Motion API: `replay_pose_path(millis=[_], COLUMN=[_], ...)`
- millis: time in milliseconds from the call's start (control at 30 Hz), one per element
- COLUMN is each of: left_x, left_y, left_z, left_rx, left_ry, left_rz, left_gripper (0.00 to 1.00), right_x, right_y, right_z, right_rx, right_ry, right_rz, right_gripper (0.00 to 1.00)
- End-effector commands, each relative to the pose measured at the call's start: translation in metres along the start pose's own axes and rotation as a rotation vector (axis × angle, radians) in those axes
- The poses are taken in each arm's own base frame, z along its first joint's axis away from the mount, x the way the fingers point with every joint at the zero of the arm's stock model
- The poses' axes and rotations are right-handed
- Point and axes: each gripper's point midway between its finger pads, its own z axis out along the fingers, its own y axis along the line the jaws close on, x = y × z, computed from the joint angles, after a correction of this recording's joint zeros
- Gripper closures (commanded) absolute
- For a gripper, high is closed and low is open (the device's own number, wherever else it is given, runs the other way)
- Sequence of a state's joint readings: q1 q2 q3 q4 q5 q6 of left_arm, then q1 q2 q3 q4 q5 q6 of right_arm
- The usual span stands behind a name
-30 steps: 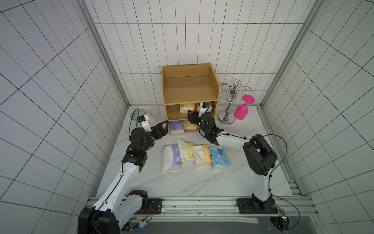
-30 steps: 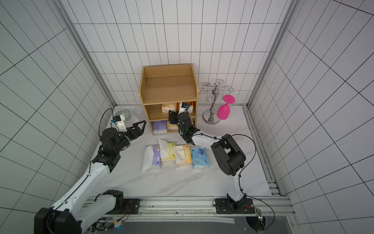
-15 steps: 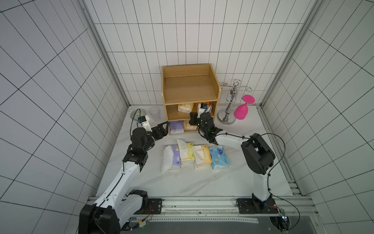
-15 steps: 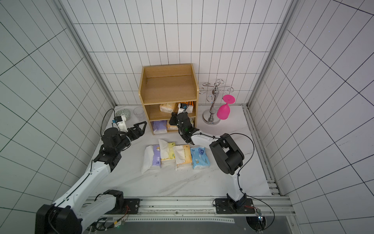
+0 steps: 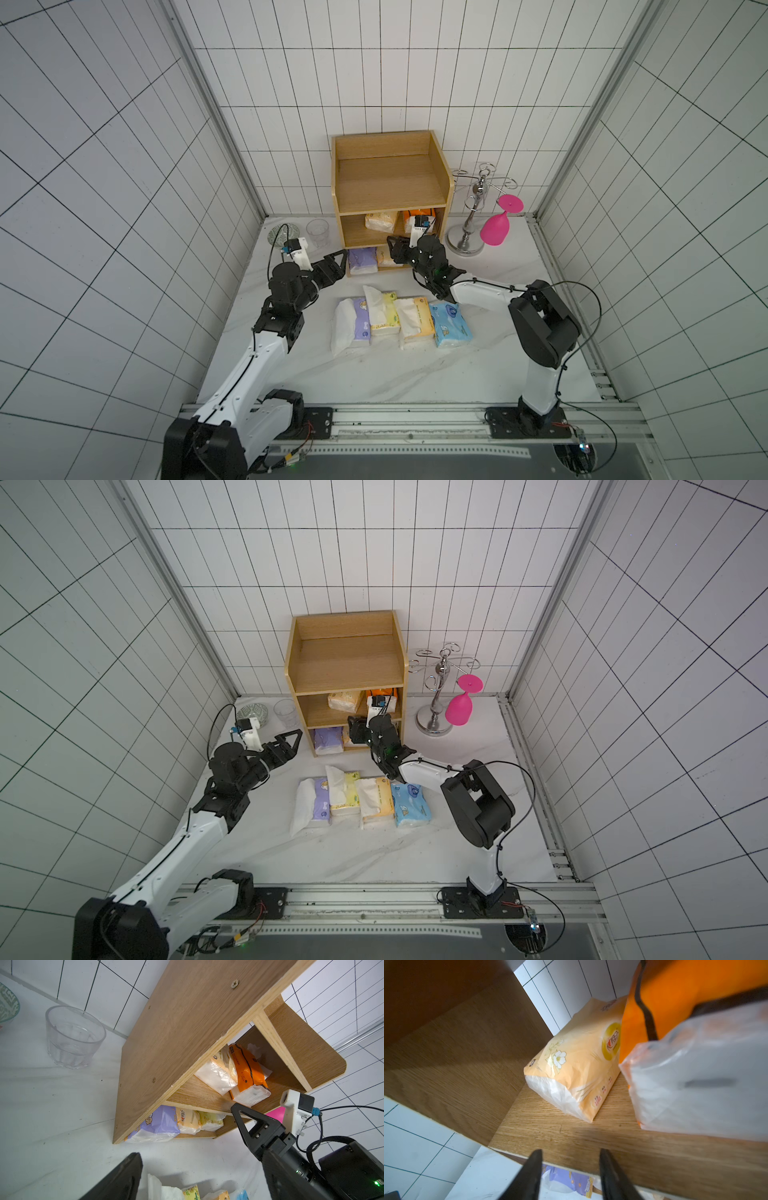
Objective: Remove the tissue boxes from the shelf
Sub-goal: Pick up a box of tissues from the shelf.
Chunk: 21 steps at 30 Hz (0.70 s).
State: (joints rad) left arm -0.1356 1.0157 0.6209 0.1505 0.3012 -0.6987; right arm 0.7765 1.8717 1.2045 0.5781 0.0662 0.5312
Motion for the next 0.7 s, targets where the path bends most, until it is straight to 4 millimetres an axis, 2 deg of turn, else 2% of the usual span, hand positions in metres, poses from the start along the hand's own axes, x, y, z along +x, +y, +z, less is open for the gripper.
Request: replay_pose_path(millis=[0,133,333,667], left_x=[-0.013,-0.024,-0.029,-0.032], left_y=[-0.011,-0.02,-0.025,-0.027], left_z=[0.006,0.015,0.034,0.044], left_rx=[0.036,0.053,0.079,0.09], left_ry=[-0.018,-0.022,0.012,0.017], left_rz=[-0.001,0.029,0.054,0.135], left_gripper=[0.06,0.05,0.06,0.05], right_x=[-0.015,-0.025,-0.03,-0.031], right_y=[0.006,0.008,-0.007,-0.005], right_z=[-0.007,0.0,0.009,0.031], right_rx=[-0.005,0.001,0.04,0.012], right_ry=[-0.034,-0.042,-0.076,-0.093], right_rz=[-0.014,-0.031,-0.009,0.032], right_gripper=[0.38,0.36,0.31,0.3])
